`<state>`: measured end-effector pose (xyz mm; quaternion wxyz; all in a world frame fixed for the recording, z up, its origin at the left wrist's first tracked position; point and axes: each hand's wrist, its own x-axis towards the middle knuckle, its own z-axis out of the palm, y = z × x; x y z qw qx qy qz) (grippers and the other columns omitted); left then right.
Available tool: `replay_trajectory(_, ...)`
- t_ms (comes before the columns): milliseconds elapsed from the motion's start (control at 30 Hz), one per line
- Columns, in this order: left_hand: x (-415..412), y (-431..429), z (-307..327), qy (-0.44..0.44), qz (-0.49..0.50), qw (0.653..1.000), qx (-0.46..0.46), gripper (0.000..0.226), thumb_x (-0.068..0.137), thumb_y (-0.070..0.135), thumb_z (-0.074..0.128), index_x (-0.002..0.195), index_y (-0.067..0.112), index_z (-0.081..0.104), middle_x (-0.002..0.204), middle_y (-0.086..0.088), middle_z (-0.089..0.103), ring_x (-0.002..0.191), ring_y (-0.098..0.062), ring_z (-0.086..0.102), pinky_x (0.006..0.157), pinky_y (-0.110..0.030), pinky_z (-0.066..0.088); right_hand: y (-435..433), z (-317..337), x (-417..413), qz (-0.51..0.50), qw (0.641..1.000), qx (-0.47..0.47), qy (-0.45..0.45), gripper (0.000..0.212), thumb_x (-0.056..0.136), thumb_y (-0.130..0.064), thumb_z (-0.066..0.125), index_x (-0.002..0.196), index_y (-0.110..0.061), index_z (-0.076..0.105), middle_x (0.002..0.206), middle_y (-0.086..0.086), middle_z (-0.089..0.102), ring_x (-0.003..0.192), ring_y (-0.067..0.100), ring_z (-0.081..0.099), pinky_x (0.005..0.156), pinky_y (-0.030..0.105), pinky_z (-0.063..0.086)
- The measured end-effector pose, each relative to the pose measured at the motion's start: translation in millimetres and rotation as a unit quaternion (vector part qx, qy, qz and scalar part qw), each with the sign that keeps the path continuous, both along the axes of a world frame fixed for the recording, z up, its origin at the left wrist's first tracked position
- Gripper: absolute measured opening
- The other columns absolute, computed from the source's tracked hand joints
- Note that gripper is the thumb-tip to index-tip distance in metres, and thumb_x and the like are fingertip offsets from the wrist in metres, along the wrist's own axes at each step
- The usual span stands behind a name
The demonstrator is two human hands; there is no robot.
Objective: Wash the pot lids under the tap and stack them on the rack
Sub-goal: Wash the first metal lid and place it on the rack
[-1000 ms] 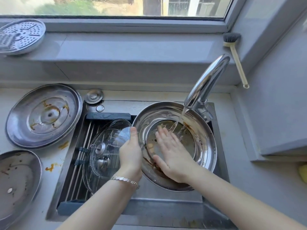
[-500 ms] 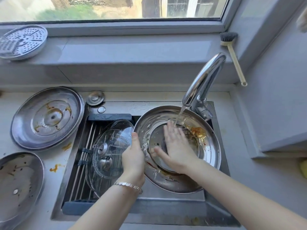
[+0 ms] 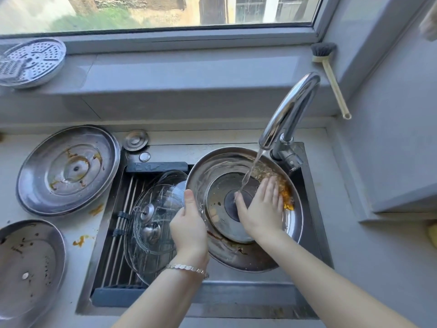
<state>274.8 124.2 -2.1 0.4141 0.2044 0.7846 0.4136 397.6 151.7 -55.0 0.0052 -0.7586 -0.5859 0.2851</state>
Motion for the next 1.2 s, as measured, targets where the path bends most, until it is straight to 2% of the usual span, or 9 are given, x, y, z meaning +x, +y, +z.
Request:
replay_trajectory(133, 9, -8, -1, 0.017, -0.031, 0.999, -0.003, 0.058, 0.092, 0.054, 0.033, 0.064, 0.006, 0.048, 0.061, -0.006, 0.048, 0.062, -0.022, 0.044, 0.060, -0.032, 0.036, 4, -2, -6, -0.037, 0.999, 0.001, -0.014, 0.088, 0.091, -0.063, 0.018, 0.144, 0.000, -0.015, 0.154, 0.017, -0.019, 0.142, 0.027, -0.020, 0.114, 0.042, -0.012)
replay_trajectory(267, 17, -10, -6, -0.031, -0.044, 0.998, -0.016, 0.055, 0.093, 0.053, 0.037, 0.061, 0.012, 0.057, 0.063, 0.001, 0.058, 0.066, -0.017, 0.054, 0.071, -0.033, 0.045, 13, 4, -24, 0.131, 0.986, 0.106, 0.012, 0.091, 0.079, -0.066, -0.002, 0.148, -0.007, -0.004, 0.155, 0.012, -0.016, 0.143, 0.023, -0.017, 0.111, 0.036, -0.018)
replay_trajectory(467, 3, 4, -7, -0.069, -0.003, 0.998, 0.013, 0.044, 0.093, 0.049, 0.042, 0.063, 0.021, 0.057, 0.067, 0.008, 0.061, 0.068, -0.004, 0.057, 0.066, -0.025, 0.044, -19, 1, -27, 0.444, 0.868, 0.163, 0.152, 0.063, 0.093, -0.043, 0.017, 0.148, -0.015, 0.003, 0.151, -0.006, -0.006, 0.142, 0.008, -0.004, 0.114, 0.026, -0.011)
replay_trajectory(600, 2, 8, -1, -0.038, -0.019, 0.999, 0.022, 0.046, 0.093, 0.048, 0.042, 0.057, 0.021, 0.051, 0.061, 0.008, 0.053, 0.061, -0.005, 0.048, 0.060, -0.018, 0.041, -6, 0, -21, 0.379, 0.890, 0.237, 0.086, 0.066, 0.092, -0.053, 0.021, 0.147, -0.018, 0.022, 0.155, -0.001, 0.017, 0.143, 0.017, 0.006, 0.114, 0.038, -0.001)
replay_trajectory(700, -1, 14, -4, 0.003, -0.043, 0.998, 0.044, 0.050, 0.093, 0.049, 0.039, 0.056, 0.017, 0.049, 0.059, 0.004, 0.050, 0.058, -0.009, 0.045, 0.052, -0.008, 0.036, 8, 8, -28, 0.268, 0.935, 0.214, 0.090, 0.070, 0.089, -0.053, 0.015, 0.149, -0.016, 0.011, 0.157, -0.001, 0.002, 0.141, 0.009, -0.011, 0.117, 0.039, -0.008)
replay_trajectory(833, 0, 13, -3, 0.009, -0.071, 0.996, 0.049, 0.050, 0.092, 0.053, 0.035, 0.074, 0.010, 0.052, 0.071, -0.007, 0.049, 0.070, -0.017, 0.045, 0.052, -0.020, 0.034, 31, 20, -30, 0.146, 0.971, 0.183, 0.038, 0.066, 0.095, -0.046, 0.018, 0.149, -0.011, 0.001, 0.158, 0.004, -0.008, 0.144, 0.017, -0.015, 0.113, 0.034, -0.016)
replay_trajectory(1000, -9, 26, -5, -0.071, -0.045, 0.994, 0.065, 0.046, 0.090, 0.053, 0.044, 0.068, 0.018, 0.062, 0.072, 0.002, 0.067, 0.079, -0.015, 0.066, 0.079, -0.024, 0.053, -3, 12, -32, 0.441, 0.856, 0.244, 0.112, 0.055, 0.098, -0.036, 0.021, 0.141, -0.004, 0.036, 0.147, 0.012, 0.038, 0.140, 0.029, 0.027, 0.115, 0.037, 0.007)
replay_trajectory(1133, -26, 28, -13, -0.068, -0.042, 0.995, 0.065, 0.098, 0.053, 0.090, 0.046, 0.085, -0.001, 0.066, 0.086, -0.023, 0.069, 0.085, -0.036, 0.068, 0.089, -0.053, 0.051, -18, 11, 12, 0.555, 0.803, 0.176, 0.128, 0.048, 0.098, -0.029, 0.026, 0.142, -0.015, 0.039, 0.150, -0.001, 0.033, 0.143, 0.016, 0.010, 0.119, 0.034, -0.001)
replay_trajectory(1200, -30, 28, -13, -0.038, -0.050, 0.996, 0.069, 0.087, 0.057, 0.088, 0.044, 0.084, 0.007, 0.064, 0.081, -0.021, 0.065, 0.077, -0.031, 0.064, 0.086, -0.050, 0.052, -24, 10, 31, 0.569, 0.798, 0.168, 0.106, 0.047, 0.100, -0.032, 0.021, 0.139, -0.019, 0.042, 0.149, -0.005, 0.036, 0.143, 0.015, 0.011, 0.118, 0.039, 0.002)
